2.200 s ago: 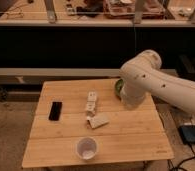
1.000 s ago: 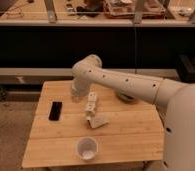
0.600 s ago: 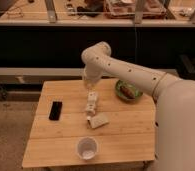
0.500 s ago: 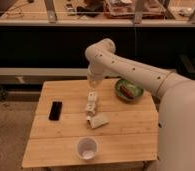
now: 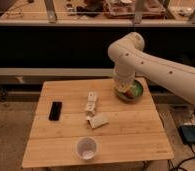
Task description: Move the arm in a circular motion
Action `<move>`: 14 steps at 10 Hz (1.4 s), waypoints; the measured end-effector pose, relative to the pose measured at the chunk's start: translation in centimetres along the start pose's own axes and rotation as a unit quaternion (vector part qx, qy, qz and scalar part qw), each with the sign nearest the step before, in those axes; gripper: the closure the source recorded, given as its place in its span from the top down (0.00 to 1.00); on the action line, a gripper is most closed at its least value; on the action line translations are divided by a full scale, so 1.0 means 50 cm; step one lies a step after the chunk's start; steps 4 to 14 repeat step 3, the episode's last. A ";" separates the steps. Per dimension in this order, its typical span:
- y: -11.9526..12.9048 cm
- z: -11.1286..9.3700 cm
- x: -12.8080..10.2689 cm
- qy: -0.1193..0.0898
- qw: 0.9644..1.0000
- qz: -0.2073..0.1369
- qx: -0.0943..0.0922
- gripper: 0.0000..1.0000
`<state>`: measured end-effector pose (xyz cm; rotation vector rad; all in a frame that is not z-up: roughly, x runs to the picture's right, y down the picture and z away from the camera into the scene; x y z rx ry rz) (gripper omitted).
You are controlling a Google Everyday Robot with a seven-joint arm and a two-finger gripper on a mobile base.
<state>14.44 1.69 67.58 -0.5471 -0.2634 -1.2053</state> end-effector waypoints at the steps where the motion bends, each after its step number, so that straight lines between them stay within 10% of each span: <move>1: 0.021 -0.011 -0.045 -0.011 1.000 0.010 -0.004 0.09; 3: 0.014 -0.019 -0.170 -0.042 0.999 0.014 0.004 0.09; 14: 0.014 -0.019 -0.170 -0.042 0.999 0.014 0.004 0.09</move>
